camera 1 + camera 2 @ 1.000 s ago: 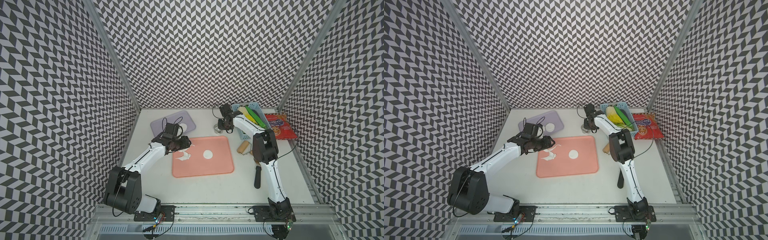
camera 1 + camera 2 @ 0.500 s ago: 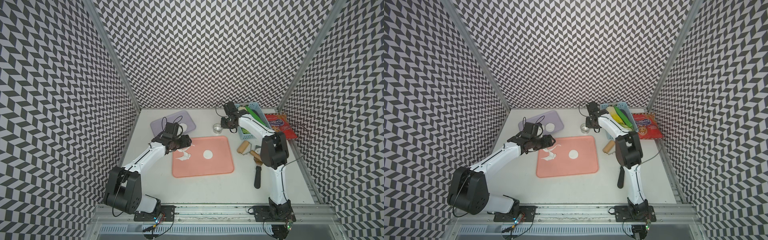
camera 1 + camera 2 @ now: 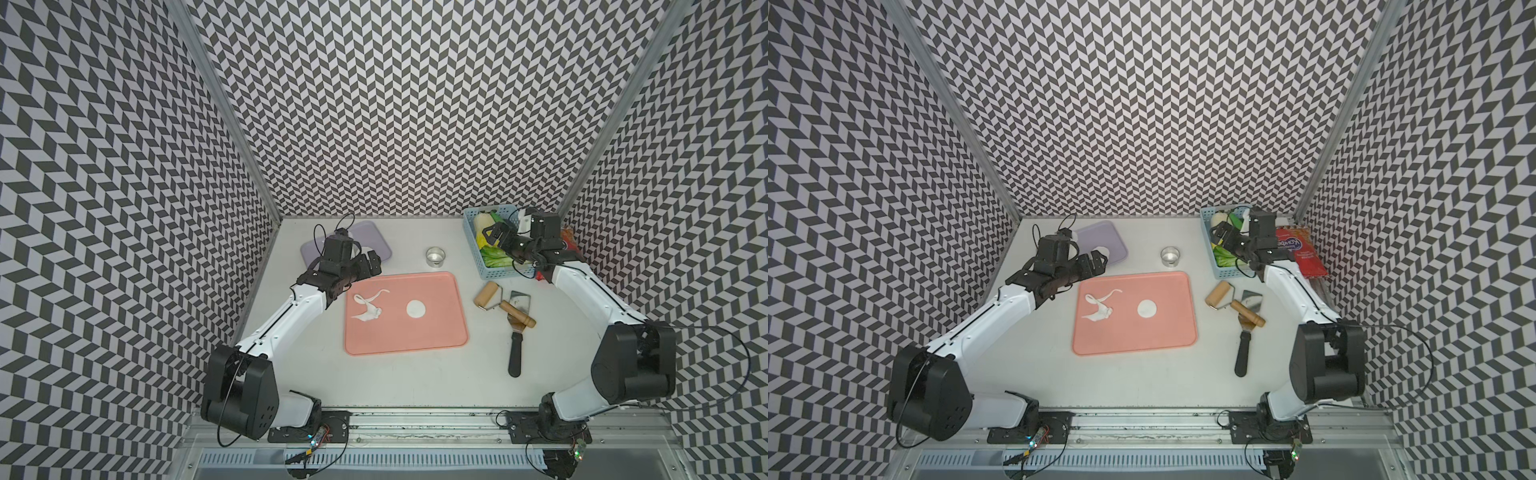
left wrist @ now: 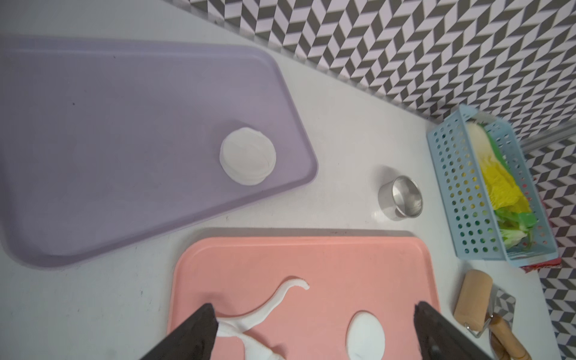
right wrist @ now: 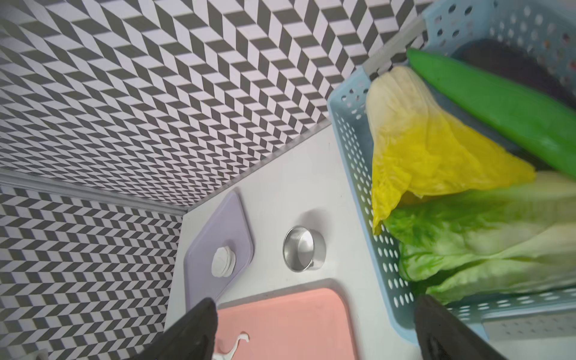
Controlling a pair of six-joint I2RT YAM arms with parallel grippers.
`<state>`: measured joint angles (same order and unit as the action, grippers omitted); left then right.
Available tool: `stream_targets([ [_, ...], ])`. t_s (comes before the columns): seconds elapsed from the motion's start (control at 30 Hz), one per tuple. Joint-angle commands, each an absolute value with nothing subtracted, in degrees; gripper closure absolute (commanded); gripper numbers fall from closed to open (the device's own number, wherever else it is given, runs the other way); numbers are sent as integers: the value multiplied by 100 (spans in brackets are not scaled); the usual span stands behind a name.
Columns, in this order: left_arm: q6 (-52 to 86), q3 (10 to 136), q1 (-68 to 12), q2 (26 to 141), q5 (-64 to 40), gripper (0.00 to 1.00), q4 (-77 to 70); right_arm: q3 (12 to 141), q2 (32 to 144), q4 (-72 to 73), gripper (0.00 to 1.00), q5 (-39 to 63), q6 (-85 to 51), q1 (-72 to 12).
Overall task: Roll out the dumpling wrappers from the dough
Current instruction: Place the dumpling mold at the center of the board, then pick up the spatula from the center of the board.
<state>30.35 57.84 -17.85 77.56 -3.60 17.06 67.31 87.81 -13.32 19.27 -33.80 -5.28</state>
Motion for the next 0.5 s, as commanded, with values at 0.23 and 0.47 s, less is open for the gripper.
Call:
stream_targets([
  [0.23,3430,4818,-1936,7138,-1089,5,-198,5111,7044,-581,15,2859,-3873,-187],
  [0.47,3362,5142,-2021,7651,-1007,15,739,4984,6332,-2833,14,698,-3401,-624],
])
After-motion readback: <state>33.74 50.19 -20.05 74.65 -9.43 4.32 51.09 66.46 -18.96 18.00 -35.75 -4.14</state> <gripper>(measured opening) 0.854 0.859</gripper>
